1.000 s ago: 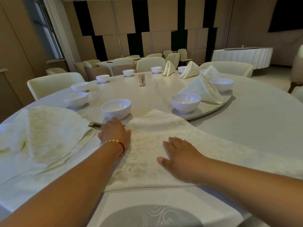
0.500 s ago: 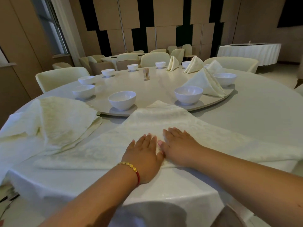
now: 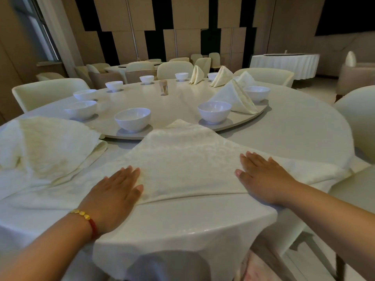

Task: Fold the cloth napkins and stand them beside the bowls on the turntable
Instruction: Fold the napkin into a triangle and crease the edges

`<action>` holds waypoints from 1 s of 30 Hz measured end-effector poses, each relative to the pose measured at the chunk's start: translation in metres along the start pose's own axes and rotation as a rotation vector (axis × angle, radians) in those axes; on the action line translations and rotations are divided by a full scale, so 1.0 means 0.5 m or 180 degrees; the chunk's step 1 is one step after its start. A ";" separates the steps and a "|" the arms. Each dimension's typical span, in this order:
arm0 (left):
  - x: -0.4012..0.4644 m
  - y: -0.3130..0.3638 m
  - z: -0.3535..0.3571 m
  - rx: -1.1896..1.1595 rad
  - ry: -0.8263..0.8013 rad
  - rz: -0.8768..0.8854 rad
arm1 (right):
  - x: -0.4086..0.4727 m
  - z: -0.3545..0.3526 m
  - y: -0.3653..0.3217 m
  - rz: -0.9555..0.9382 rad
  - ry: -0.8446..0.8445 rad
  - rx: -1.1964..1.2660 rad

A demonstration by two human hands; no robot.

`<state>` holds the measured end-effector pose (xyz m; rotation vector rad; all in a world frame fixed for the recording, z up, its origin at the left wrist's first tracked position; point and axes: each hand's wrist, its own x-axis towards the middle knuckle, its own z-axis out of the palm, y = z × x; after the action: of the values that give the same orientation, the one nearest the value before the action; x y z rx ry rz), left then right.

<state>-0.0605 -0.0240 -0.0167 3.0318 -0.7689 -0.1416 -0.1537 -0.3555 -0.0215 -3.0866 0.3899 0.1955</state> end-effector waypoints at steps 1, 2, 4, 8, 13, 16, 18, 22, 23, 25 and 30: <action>-0.007 -0.021 0.001 0.0033 -0.0003 -0.0041 | -0.002 0.000 0.012 0.0041 -0.0028 -0.0052; -0.014 -0.043 0.001 0.0072 -0.0014 -0.0091 | -0.003 0.000 0.021 0.0060 -0.0044 -0.0101; -0.030 -0.082 0.000 0.0081 -0.0025 -0.0235 | -0.004 0.000 0.028 0.0051 -0.0057 -0.0204; -0.044 -0.114 -0.002 0.0060 -0.0002 -0.0358 | -0.001 -0.004 0.020 0.0241 -0.0102 -0.0173; -0.041 -0.112 -0.001 0.0000 0.0053 -0.0374 | -0.006 -0.033 -0.126 -0.0138 0.0266 0.0065; -0.040 -0.115 0.002 0.0039 0.0083 -0.0394 | -0.024 -0.039 -0.266 -0.0995 0.0263 0.0440; -0.039 -0.114 0.003 0.0025 0.0079 -0.0366 | -0.031 -0.030 -0.329 -0.1413 0.0047 0.0497; -0.045 -0.137 0.004 -0.0046 0.0097 -0.0239 | -0.035 -0.008 -0.365 -0.1650 -0.0083 0.0305; -0.051 -0.152 0.003 -0.0048 0.0093 -0.0221 | -0.035 -0.007 -0.365 -0.1656 -0.0087 0.0302; -0.062 -0.184 0.001 -0.0113 0.0099 -0.0159 | -0.037 -0.008 -0.363 -0.1677 -0.0103 0.0303; -0.101 -0.254 -0.014 -0.1450 0.0425 -0.0172 | -0.040 -0.010 -0.363 -0.1714 -0.0099 0.0284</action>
<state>-0.0438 0.1115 -0.0096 2.5996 -0.5537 -0.0969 -0.1272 -0.1750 -0.0125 -2.9569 -0.4208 0.2005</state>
